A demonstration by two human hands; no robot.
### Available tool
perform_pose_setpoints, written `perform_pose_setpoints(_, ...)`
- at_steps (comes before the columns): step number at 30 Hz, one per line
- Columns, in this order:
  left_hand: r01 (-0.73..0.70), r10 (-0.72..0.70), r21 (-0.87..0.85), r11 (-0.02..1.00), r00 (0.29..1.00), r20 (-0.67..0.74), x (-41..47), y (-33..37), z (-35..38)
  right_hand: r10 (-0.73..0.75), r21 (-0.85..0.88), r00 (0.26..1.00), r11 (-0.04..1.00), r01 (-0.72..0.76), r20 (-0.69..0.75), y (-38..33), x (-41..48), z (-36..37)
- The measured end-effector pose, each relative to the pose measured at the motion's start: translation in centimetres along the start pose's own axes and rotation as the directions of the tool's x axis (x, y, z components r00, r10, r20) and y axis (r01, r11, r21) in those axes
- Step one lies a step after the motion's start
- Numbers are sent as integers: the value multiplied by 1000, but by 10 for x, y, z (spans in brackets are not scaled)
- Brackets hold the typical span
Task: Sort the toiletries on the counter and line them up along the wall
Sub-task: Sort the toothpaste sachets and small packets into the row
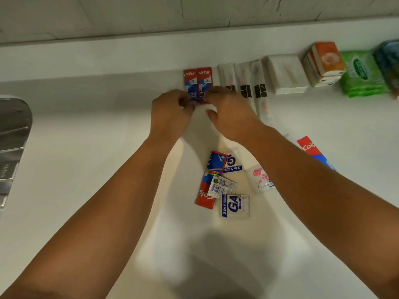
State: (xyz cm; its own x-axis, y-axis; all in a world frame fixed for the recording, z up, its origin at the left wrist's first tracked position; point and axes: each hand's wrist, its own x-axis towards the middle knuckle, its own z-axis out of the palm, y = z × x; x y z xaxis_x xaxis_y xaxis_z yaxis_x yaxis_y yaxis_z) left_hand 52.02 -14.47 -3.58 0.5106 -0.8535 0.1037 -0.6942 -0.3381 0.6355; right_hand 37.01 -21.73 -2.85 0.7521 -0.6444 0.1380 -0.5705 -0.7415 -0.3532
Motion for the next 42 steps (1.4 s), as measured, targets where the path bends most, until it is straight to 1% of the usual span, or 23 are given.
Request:
perform_pose_setpoints(3,-33,35,-56,998,999,34,-33,6,-6,5,71,1000,997,-5,4,-6,-30,-4)
perform_pose_setpoints(5,-53,56,-45,998,997,58,-54,8,-8,31,86,999,996,-35,41,-9,-50,-3)
perform_pose_setpoints(8,-24,26,-13,1000,990,142,-85,8,-11,28,136,996,990,-39,84,-9,-78,4)
perform_pose_setpoints(10,6,-9,16,1000,979,202,-104,5,-13,2,132,992,991,-19,126,-9,-90,8)
perform_pose_setpoints(13,31,-57,86,996,947,317,-129,1,-13,-27,57,970,998,14,240,-12,-98,12)
perform_pose_setpoints(15,55,-98,125,991,921,377,-145,1,-14,-74,-16,949,996,82,305,-15,-102,13)
perform_pose_setpoints(17,101,-142,121,988,897,419,-156,0,-15,-106,-89,936,986,143,336,-15,-104,14)
perform_pose_setpoints(20,127,-168,117,985,866,471,-169,2,-17,-119,-143,934,974,175,336,-18,-108,11)
perform_pose_setpoints(24,62,-139,195,979,901,412,-179,8,-11,-101,-147,939,977,156,330,-23,-111,6)
perform_pose_setpoints(29,99,-180,233,968,915,361,-179,8,-15,-60,-137,951,985,106,302,-27,-113,0)
perform_pose_setpoints(33,91,-166,252,963,942,293,-167,1,-26,-27,-149,954,986,75,298,-24,-115,-7)
perform_pose_setpoints(36,67,-101,157,985,971,217,-152,2,-37,0,-129,959,991,38,285,-22,-115,-12)
perform_pose_setpoints(39,9,-10,11,1000,991,132,-134,10,-47,40,-85,963,996,-18,268,-20,-111,-12)
perform_pose_setpoints(42,7,5,-194,981,998,62,-116,23,-51,109,49,961,991,-125,255,-22,-105,-9)
